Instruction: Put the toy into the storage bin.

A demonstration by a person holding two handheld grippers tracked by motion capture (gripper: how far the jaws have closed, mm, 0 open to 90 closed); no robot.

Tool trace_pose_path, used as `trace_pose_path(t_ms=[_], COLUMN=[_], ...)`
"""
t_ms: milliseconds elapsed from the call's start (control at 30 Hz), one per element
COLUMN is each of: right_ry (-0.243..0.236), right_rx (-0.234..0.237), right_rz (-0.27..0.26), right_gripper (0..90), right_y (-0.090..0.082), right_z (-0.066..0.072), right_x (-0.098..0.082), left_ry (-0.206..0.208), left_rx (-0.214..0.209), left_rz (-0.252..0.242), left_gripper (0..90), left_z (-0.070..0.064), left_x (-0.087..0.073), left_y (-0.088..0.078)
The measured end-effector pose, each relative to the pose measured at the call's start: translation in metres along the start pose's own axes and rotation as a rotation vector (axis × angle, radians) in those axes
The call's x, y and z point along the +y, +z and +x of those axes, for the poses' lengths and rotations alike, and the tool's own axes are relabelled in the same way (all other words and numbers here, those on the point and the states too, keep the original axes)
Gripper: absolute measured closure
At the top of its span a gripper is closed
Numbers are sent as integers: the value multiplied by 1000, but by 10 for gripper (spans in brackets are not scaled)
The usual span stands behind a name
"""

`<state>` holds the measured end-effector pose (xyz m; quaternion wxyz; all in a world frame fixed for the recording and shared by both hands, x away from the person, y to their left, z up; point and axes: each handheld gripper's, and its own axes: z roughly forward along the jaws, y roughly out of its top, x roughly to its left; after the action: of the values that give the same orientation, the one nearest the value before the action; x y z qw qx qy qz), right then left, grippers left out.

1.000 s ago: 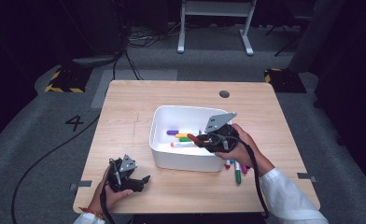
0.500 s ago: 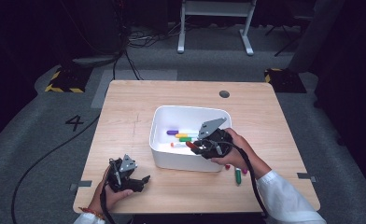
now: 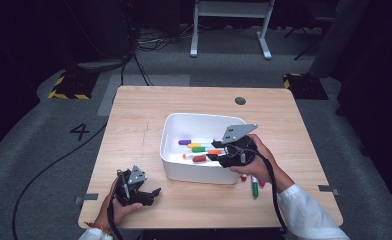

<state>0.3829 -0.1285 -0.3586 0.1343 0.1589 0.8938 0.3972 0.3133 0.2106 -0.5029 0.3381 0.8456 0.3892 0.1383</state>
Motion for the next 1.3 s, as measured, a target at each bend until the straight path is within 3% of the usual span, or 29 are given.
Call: trace_pose_path(t_ms=[200, 367, 400, 433, 467, 567, 600, 700, 733, 867, 933, 967, 1000, 1100, 1300], right_ry=[8, 30, 30, 48, 48, 100, 100, 147, 147, 216, 233, 276, 276, 308, 322], right_rx=[-44, -136, -136, -176, -176, -247, -247, -295, -295, -355, -360, -348, -348, -333, -302], right_rz=[-40, -80, -80, -89, -89, -105, -105, -84, -84, -21, -7, 15, 15, 69, 73], right_gripper=[525, 510, 510, 510, 510, 509, 509, 509, 509, 510, 510, 511, 511, 514, 517], right_y=[-16, -45, -45, -57, -57, -78, -78, -88, -88, -79, -75, -67, -67, -55, -51], right_z=[-5, -16, -16, -22, -22, -36, -36, -52, -52, -69, -72, -77, -77, -80, -69], right_x=[-2, -11, -11, -17, -17, -33, -33, -58, -58, -95, -103, -119, -119, -144, -160], left_ry=[2, 2, 2, 1, 1, 2, 2, 3, 3, 1, 1, 1, 1, 3, 1], left_rx=[2, -1, -1, 0, 0, 0, 0, 0, 0, -1, 0, 0, 0, 0, 0], left_rz=[-1, 0, 0, 0, 0, 0, 0, 0, 0, 0, 0, 0, 0, 0, 0], left_gripper=[148, 148, 148, 148, 148, 148, 148, 148, 148, 148, 148, 148, 148, 147, 148], left_z=[0, 0, 0, 0, 0, 0, 0, 0, 0, 0, 0, 0, 0, 0, 0], left_x=[0, 0, 0, 0, 0, 0, 0, 0, 0, 0, 0, 0, 0, 0, 0], left_y=[0, 0, 0, 0, 0, 0, 0, 0, 0, 0, 0, 0, 0, 0, 0])
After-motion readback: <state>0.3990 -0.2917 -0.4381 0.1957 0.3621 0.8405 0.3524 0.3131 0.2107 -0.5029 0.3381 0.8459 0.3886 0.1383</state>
